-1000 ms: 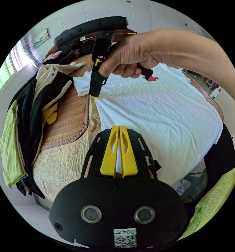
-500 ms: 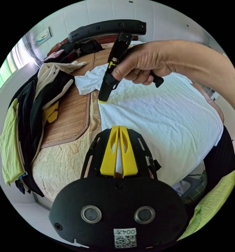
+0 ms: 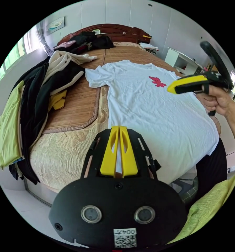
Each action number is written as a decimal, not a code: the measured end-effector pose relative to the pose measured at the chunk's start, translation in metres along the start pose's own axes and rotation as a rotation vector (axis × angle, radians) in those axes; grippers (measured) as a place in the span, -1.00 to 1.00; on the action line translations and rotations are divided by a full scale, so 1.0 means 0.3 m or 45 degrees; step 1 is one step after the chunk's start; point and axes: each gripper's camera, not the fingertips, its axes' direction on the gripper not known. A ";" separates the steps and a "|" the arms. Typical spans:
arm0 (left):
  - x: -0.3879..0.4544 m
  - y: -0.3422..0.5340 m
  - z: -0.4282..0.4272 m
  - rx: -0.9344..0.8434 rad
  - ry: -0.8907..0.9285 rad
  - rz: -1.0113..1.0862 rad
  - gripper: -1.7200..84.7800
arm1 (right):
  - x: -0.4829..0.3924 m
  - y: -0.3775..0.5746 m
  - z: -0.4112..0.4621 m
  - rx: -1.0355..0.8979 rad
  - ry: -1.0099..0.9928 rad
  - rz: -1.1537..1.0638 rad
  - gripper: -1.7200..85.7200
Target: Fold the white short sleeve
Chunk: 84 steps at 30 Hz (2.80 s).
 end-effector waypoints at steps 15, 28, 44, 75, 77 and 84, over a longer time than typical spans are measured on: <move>0.157 -0.151 -0.057 -0.003 -0.090 0.187 -0.95 | 0.150 0.995 -0.123 0.122 0.024 0.600 -0.85; 0.220 -0.177 0.020 -0.108 -0.105 0.288 -0.95 | 0.278 1.294 -0.072 0.257 -0.137 0.949 -0.84; -0.369 -0.625 0.043 0.184 -0.292 -0.019 -0.90 | 0.140 0.518 -0.218 0.275 -0.154 0.318 -0.84; -0.883 -0.988 0.345 -0.113 0.230 -0.064 -0.79 | 0.090 -1.545 0.097 -0.521 0.222 -0.475 -0.63; -0.912 -0.964 0.358 -0.070 0.311 -0.121 -0.82 | 0.097 -1.575 0.114 -0.561 0.197 -0.501 -0.76; -0.917 -0.901 0.287 0.133 0.419 -0.210 -0.91 | 0.172 -1.538 -0.031 -0.318 0.080 -0.474 -0.96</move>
